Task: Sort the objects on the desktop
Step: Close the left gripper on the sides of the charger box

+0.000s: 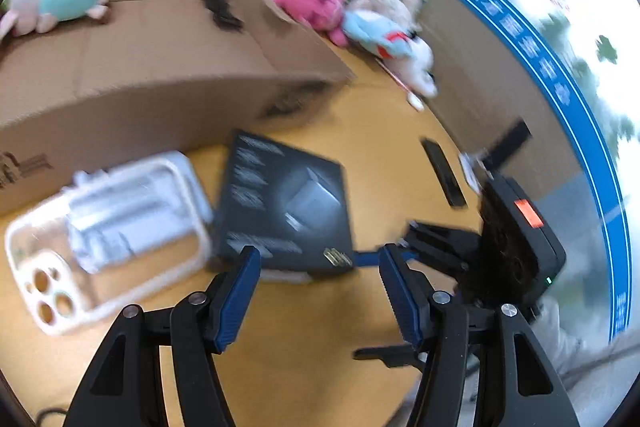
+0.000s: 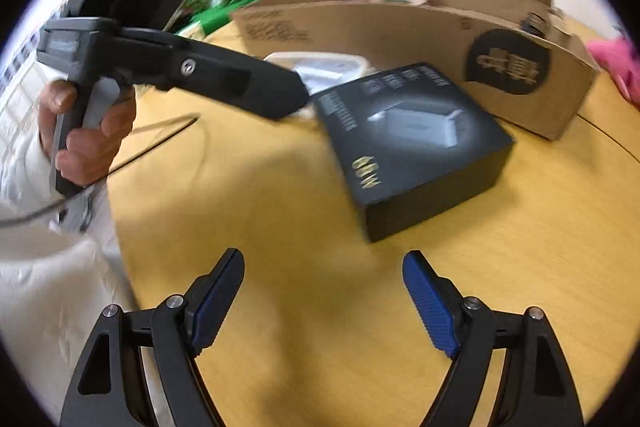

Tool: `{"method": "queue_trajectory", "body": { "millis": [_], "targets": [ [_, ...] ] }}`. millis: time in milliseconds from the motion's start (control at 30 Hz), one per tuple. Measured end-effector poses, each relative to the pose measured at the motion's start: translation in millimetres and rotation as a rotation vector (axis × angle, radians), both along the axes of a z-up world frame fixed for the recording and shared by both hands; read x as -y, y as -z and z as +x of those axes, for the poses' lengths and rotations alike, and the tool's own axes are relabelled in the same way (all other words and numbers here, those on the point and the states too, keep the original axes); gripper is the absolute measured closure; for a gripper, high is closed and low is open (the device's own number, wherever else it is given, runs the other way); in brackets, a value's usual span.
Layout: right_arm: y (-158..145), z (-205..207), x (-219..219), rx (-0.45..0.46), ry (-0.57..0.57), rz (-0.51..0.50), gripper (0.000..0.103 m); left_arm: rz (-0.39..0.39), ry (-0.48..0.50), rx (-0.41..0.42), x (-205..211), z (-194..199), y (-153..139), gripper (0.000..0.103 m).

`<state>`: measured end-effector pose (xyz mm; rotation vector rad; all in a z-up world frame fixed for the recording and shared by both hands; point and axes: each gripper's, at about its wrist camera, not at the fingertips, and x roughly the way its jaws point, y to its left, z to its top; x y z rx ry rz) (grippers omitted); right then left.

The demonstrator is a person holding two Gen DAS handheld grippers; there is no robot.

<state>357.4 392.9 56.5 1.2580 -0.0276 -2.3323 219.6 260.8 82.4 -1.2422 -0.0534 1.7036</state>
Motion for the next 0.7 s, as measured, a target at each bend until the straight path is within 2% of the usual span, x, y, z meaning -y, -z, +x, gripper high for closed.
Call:
{"method": "queue_trajectory", "body": {
  "millis": [67,167,333,433,600,700],
  "targets": [
    [-3.9,-7.2,-5.1,-0.019,0.041,-0.004,0.02,0.0,-0.025,-0.022,-5.8,-16.8,1.6,0.042],
    [-5.7,-15.9,-7.1,-0.048,0.083,0.02,0.02,-0.023,-0.008,-0.005,-23.0,-32.1,12.7,0.042],
    [3.3,-27.3,-17.5,-0.037,0.146,0.027,0.018,-0.047,0.069,-0.053,-31.0,-23.3,12.6,0.04],
    [-0.2,-22.6,-16.4,-0.029,0.112,-0.009,0.018,-0.048,0.093,-0.029,-22.1,-14.2,12.7,0.039],
    [-3.9,4.7,-1.4,-0.018,0.003,0.015,0.018,-0.048,0.161,0.055,-0.6,12.0,15.5,0.039],
    [-3.7,5.2,-7.3,-0.025,0.022,0.038,0.018,-0.074,0.107,0.046,5.1,9.9,17.1,0.039]
  ]
}}
